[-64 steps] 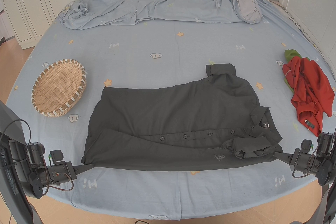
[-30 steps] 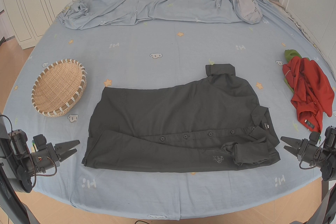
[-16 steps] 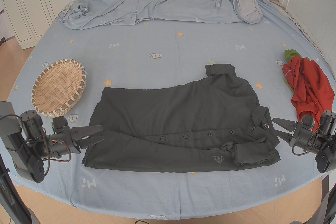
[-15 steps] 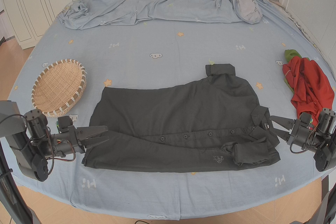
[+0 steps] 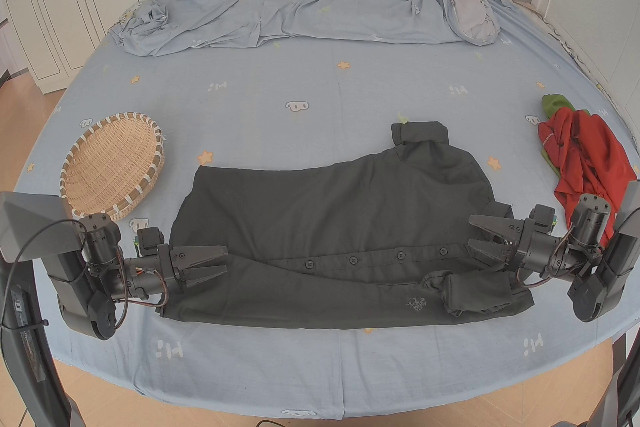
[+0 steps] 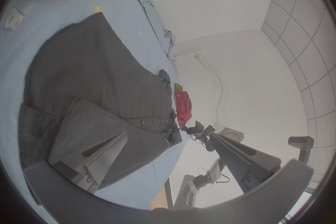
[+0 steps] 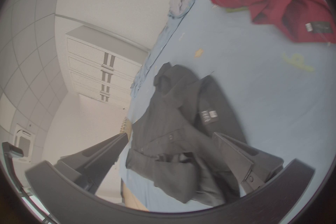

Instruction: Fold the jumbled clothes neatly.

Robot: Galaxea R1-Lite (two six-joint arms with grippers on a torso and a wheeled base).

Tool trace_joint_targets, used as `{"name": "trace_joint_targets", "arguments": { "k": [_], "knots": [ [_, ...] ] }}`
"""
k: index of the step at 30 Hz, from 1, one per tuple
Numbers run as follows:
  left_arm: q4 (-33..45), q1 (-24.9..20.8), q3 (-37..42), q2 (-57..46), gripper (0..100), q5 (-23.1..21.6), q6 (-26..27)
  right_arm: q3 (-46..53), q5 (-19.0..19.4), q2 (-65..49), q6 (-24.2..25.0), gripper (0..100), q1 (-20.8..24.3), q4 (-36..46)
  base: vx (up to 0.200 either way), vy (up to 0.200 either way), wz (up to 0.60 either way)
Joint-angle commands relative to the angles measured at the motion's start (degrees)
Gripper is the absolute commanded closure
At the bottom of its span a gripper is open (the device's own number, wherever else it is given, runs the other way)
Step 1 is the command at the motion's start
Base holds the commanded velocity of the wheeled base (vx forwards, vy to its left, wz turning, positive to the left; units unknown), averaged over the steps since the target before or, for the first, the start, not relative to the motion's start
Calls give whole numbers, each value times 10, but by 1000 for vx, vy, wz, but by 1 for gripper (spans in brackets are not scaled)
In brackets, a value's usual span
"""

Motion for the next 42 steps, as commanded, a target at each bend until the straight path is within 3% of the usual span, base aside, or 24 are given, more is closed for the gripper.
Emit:
{"name": "trace_joint_targets", "arguments": {
  "k": [1,11,24,33,42],
  "knots": [
    [-10,14,-13,37,0,2,2,-34,1,66,0,0,13,0,0,0,0],
    [-10,80,-26,23,0,0,1,-52,0,105,-2,0,9,0,0,0,0],
    [-10,131,-43,-22,0,-2,-5,-48,1,99,-3,0,9,0,0,0,0],
    [-10,122,-44,-111,0,-6,-24,-37,2,2,0,0,9,1,0,0,0],
    [-10,88,-160,-40,0,3,-44,-134,0,39,-1,0,-12,2,0,0,0]
  ]
}}
